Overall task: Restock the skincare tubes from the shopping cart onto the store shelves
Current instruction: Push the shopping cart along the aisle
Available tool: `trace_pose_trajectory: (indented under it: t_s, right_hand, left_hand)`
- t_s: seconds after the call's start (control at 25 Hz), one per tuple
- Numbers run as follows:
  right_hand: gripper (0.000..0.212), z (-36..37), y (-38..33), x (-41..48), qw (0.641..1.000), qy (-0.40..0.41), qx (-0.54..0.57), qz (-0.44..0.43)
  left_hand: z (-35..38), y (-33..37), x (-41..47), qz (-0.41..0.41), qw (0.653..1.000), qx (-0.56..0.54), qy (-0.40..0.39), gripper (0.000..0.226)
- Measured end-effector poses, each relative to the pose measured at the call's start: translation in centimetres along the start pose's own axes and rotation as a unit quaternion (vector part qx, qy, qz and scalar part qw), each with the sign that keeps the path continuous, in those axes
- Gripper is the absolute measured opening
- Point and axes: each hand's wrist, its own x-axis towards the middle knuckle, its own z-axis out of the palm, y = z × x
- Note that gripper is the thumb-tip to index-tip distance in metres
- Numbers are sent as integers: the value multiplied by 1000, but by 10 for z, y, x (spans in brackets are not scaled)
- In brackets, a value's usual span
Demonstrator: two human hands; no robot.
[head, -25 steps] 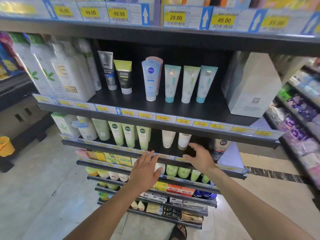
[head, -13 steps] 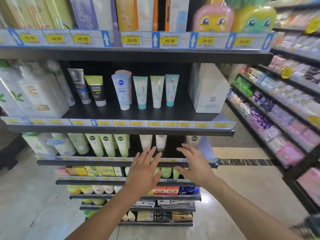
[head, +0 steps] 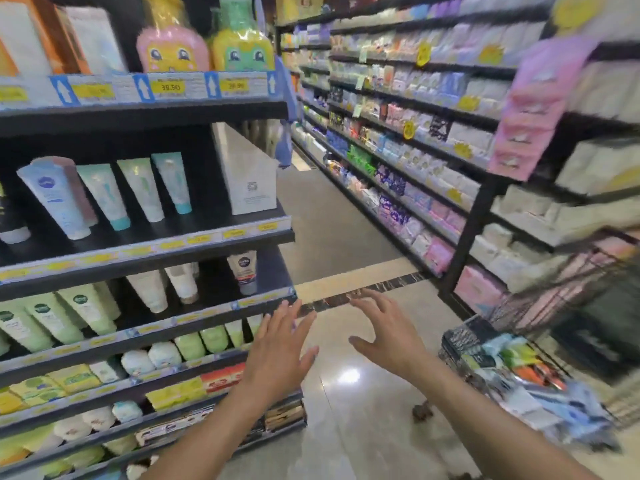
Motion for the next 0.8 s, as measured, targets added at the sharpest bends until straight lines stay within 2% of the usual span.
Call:
trace_pose_trajectory:
  t_s: [0.4,0.56,0.8]
  right_hand:
    - [70,-90,186,-193,979,27,-31,201]
    - [71,-116,246,-264,956,40,-41,287]
    - [76,-142,310,-339,918,69,-48,387]
  left_hand:
    - [38,258,26,170,982,-17,-80,63]
    - [51,349,42,258,962,-30,-83,61]
    - [74,463,72,340,931,-56,-118,65]
